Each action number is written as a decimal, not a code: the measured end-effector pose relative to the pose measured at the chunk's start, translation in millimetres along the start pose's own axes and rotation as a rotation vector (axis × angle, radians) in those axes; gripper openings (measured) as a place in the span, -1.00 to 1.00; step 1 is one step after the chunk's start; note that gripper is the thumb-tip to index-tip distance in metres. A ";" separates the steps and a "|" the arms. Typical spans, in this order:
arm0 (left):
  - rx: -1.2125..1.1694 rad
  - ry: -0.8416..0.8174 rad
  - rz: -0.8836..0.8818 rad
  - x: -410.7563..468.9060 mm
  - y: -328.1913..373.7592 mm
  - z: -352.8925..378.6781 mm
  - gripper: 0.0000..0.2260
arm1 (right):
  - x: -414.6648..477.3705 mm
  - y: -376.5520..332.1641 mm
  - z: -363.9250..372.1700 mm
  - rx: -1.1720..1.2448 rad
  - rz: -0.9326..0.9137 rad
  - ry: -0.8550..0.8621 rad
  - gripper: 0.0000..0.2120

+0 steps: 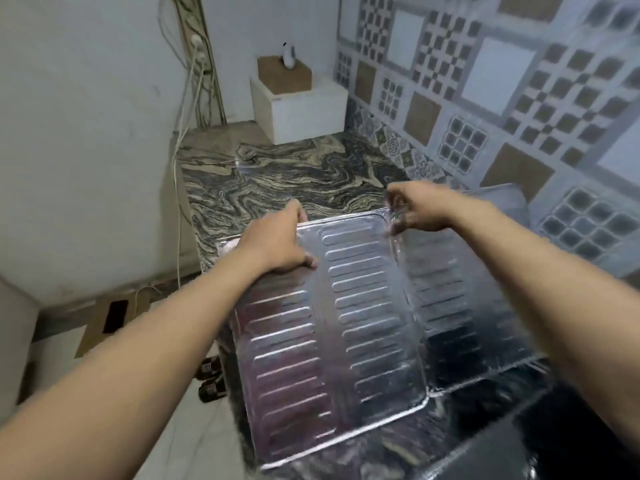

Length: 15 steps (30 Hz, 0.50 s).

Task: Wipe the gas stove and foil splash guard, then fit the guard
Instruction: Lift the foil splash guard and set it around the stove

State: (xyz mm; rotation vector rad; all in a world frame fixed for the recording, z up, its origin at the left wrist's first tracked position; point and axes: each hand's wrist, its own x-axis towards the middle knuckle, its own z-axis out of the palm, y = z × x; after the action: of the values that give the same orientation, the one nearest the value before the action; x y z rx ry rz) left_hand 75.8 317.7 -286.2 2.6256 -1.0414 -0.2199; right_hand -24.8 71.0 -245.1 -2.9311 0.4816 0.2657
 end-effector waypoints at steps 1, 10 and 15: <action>0.001 0.038 0.021 -2.4 6.0 -15.6 -0.37 | -11.8 -0.7 -16.6 0.018 -0.018 0.033 -0.60; 0.117 0.273 0.117 -22.9 45.7 -93.4 -0.75 | -100.7 -1.5 -85.0 0.188 -0.049 0.236 -0.94; 0.088 0.569 0.005 -49.0 80.9 -72.8 -0.79 | -119.9 -1.3 -78.5 0.268 0.000 0.301 -0.86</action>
State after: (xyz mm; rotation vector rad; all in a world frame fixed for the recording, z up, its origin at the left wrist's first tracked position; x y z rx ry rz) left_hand 6.7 312.1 -189.0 2.5178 -0.8645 0.5546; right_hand -124.4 93.9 -144.7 -2.7132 0.5112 -0.2281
